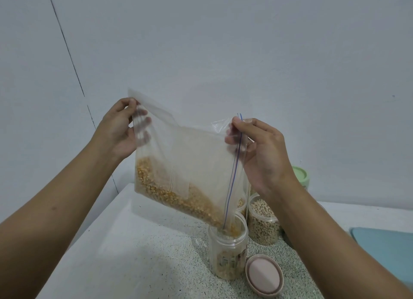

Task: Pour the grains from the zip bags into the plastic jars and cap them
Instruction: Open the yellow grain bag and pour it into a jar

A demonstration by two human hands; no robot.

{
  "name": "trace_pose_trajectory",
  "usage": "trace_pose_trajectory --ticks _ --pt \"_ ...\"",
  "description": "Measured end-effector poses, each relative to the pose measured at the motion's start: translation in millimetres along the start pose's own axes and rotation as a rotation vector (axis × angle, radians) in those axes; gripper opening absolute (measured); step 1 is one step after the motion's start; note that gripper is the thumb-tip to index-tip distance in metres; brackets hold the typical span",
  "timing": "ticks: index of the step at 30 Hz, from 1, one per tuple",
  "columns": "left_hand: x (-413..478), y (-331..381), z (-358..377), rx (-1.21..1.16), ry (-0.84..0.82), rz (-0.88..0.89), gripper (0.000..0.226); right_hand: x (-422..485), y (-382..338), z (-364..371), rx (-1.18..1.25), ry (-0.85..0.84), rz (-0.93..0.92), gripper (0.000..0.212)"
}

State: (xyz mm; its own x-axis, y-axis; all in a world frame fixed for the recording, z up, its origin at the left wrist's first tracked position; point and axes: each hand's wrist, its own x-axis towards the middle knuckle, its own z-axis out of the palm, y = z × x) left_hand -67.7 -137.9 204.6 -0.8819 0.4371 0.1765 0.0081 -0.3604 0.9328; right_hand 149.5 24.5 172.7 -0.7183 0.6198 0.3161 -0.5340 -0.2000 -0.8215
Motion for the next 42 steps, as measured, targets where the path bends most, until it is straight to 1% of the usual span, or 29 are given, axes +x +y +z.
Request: trace_pose_trajectory --ticks 16,42 --pt "0.8 -0.3 -5.1 -0.010 -0.015 -0.003 0.031 0.6 -1.5 1.7 -0.011 -0.019 0.005 0.025" --pt "-2.9 4.4 -1.4 0.018 -0.012 0.002 0.032 3.3 2.8 1.2 0.009 -0.015 -0.011 0.017"
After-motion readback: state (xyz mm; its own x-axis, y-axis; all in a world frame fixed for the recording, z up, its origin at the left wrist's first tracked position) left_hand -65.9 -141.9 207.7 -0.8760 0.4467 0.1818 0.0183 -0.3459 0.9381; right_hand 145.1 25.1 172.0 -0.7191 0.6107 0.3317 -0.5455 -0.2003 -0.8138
